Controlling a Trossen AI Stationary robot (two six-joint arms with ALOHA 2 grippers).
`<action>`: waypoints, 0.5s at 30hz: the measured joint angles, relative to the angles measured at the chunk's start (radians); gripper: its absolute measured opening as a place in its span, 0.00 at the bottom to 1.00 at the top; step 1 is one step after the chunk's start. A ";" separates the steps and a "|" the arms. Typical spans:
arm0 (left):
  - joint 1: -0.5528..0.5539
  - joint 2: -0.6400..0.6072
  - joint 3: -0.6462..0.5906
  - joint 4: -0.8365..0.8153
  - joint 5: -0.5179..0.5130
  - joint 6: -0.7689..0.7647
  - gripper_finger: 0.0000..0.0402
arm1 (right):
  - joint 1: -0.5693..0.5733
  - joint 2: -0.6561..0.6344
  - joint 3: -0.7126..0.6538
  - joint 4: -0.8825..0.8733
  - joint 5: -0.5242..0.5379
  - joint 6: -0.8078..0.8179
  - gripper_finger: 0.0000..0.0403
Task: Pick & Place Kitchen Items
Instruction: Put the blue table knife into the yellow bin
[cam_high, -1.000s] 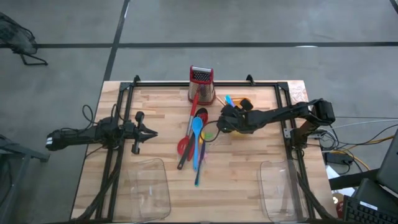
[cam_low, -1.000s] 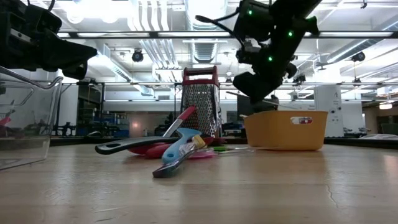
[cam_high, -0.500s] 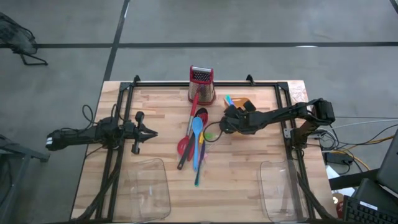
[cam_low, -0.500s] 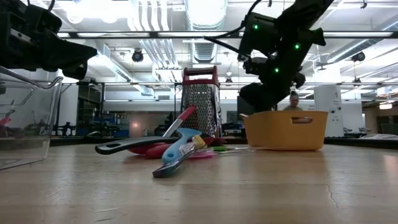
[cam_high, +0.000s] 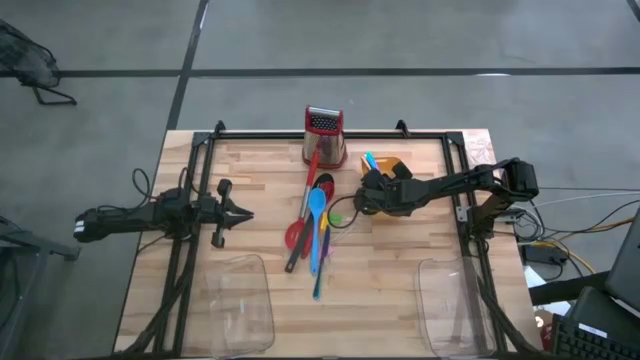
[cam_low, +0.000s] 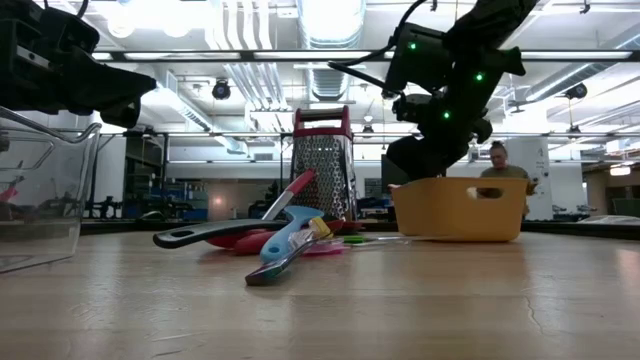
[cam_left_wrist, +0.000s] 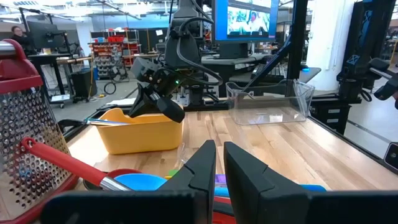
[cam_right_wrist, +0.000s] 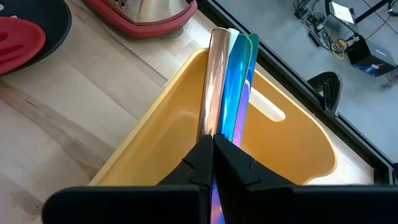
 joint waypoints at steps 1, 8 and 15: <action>0.000 0.000 0.000 0.000 0.000 0.000 0.10 | 0.000 0.000 0.001 0.000 0.000 0.000 0.02; 0.000 0.000 0.000 0.000 0.000 0.000 0.10 | 0.000 0.000 0.015 -0.003 0.003 -0.014 0.02; 0.000 0.000 0.000 0.000 0.000 0.000 0.10 | 0.005 -0.006 0.058 -0.015 0.003 -0.034 0.02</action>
